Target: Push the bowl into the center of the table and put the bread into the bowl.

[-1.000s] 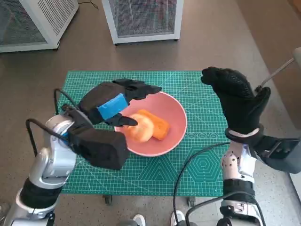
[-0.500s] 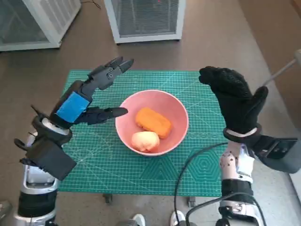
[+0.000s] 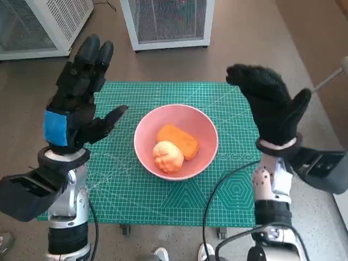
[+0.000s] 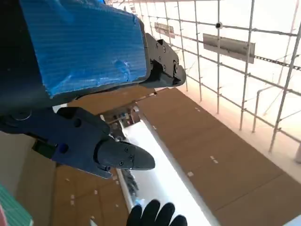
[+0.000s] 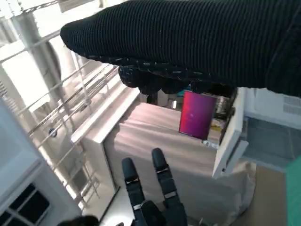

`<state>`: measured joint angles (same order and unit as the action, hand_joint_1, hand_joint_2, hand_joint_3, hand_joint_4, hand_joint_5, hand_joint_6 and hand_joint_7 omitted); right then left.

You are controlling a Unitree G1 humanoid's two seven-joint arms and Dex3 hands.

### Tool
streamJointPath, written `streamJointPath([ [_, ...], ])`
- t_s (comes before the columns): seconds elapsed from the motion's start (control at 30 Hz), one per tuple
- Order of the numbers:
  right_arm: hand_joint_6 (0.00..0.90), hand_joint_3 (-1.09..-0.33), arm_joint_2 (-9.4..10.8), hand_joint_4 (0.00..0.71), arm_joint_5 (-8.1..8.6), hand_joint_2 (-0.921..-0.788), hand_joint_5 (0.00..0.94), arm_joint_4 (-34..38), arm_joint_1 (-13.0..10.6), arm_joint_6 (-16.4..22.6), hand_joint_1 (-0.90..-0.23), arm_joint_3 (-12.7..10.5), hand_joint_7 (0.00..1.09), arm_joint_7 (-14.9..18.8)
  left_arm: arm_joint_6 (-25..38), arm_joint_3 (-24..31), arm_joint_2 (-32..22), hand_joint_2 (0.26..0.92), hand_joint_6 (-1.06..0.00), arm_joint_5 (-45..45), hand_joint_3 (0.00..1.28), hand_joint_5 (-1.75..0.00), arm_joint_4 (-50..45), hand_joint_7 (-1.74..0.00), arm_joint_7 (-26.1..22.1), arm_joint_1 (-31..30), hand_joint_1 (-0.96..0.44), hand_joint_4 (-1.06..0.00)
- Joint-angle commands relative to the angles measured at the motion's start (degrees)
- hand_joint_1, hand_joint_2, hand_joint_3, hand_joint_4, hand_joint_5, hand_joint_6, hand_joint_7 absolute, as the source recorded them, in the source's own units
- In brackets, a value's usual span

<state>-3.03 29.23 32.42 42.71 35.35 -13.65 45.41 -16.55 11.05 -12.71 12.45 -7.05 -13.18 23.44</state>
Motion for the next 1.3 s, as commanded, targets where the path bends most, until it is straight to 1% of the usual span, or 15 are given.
streamJointPath([
  [0.03, 0.491, -0.480, -0.76, 0.321, -0.26, -0.921, 0.002, 2.23, 1.08, 0.52, -0.520, -0.54, 0.01, -0.10, 1.14, 0.57, -2.18, 0.921, -0.31, 1.61, 0.26, -0.02, 0.86, -0.02, -1.92, 1.55, -0.59, -0.28],
  [0.23, 0.491, -0.482, -1.12, 0.324, -0.47, -0.921, 0.004, 4.10, 2.82, 1.27, -0.513, -0.96, 0.01, -0.37, 1.16, 0.46, -3.07, 0.921, -0.32, 2.47, 0.26, -0.02, 2.10, -0.03, -3.61, 2.64, -0.59, -0.29],
  [0.43, 0.491, -0.483, -1.08, 0.328, -0.55, -0.921, 0.005, 5.03, 3.54, 1.43, -0.510, -1.13, 0.01, -0.41, 1.09, 0.30, -3.54, 0.921, -0.33, 3.51, 0.26, -0.02, 3.72, -0.04, -5.25, 3.86, -0.57, -0.29],
  [0.57, 0.492, -0.483, -0.96, 0.330, -0.75, -0.921, 0.005, 4.45, 3.30, 1.25, -0.511, -0.90, 0.01, -0.70, 0.64, -0.03, -3.74, 0.921, -0.34, 3.67, 0.25, -0.01, 5.62, -0.04, -6.76, 4.81, -0.55, -0.29],
  [0.83, 0.492, -0.481, -1.14, 0.331, -1.15, -0.921, 0.005, 3.83, 3.02, 1.28, -0.512, -0.62, 0.01, -1.16, 0.48, -0.72, -4.03, 0.921, -0.34, 2.75, 0.25, -0.01, 6.59, -0.04, -7.84, 5.77, -0.51, -0.29],
  [0.97, 0.492, -0.481, -1.17, 0.332, -1.74, -0.921, 0.004, 2.84, 2.66, 1.19, -0.509, -0.29, 0.01, -2.02, 0.11, -1.03, -4.44, 0.921, -0.34, 1.35, 0.25, -0.01, 7.02, -0.04, -7.74, 6.35, -0.52, -0.29],
  [1.3, 0.491, -0.481, -1.53, 0.334, -2.26, -0.921, 0.004, 1.32, 2.15, 0.68, -0.503, 0.20, 0.01, -3.31, -0.78, -2.14, -3.69, 0.921, -0.35, -1.35, 0.27, -0.01, 7.85, -0.05, -6.82, 7.17, -0.54, -0.30],
])
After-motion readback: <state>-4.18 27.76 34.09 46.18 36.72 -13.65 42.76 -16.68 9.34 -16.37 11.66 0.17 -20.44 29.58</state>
